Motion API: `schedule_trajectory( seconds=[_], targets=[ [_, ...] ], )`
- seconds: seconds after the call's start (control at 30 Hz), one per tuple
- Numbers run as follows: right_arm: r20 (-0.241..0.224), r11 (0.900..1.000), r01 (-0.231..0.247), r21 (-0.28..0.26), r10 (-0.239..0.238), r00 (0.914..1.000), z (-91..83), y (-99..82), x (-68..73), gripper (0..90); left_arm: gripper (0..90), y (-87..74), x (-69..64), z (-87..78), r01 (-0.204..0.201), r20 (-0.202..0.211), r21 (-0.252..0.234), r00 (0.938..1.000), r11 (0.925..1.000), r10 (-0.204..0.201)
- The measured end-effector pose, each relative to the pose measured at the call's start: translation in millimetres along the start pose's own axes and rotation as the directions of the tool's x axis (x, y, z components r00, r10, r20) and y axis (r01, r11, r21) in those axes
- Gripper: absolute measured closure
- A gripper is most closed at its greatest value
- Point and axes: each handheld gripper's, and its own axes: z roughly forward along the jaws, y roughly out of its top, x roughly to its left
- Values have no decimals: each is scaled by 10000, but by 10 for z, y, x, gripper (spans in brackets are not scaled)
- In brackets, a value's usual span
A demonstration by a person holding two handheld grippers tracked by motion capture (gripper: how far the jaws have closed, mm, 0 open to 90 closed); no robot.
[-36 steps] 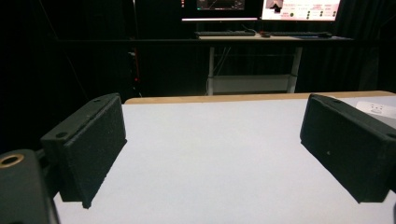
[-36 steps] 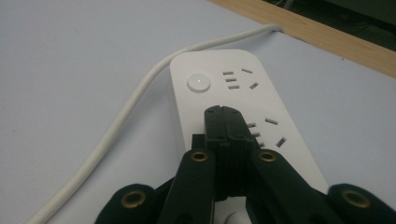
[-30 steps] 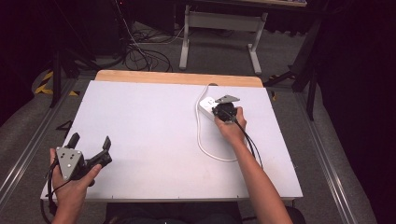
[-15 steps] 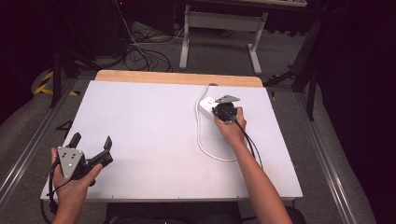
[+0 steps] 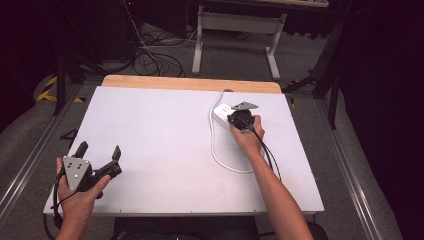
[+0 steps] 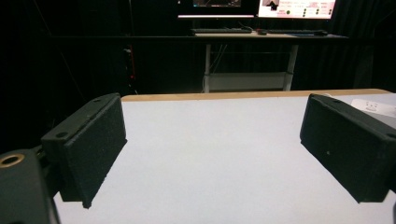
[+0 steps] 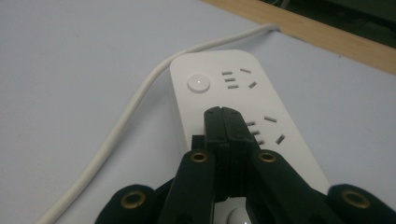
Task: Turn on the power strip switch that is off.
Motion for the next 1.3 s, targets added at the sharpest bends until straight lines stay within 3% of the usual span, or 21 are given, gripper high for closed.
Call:
schedule_trajectory(
  seconds=[0.47,0.6,0.83,1.0,1.13,1.3],
  targets=[
    [-312,9995,-320,-75,317,9990,-6,-9,-50,900,76,0,-3,1,-11,1,4,10000,10000,11],
    [-437,9975,-575,-416,557,9975,-71,10,-111,900,76,-1,1,4,18,0,20,10000,10000,-18],
    [-558,9942,-573,-911,524,9971,-204,73,-106,900,76,1,-4,6,-32,41,31,10000,10000,32],
    [-684,9887,-704,-1325,617,9957,-393,79,-73,900,76,5,1,-7,79,41,0,10000,10000,-79],
    [-840,9770,-715,-2010,555,9949,-679,88,-82,900,76,6,3,-10,86,47,-7,10000,10000,-86],
    [-946,9662,-777,-2458,558,9939,-879,38,-92,900,76,14,-1,-4,70,47,-35,10000,10000,-69]
  ],
)
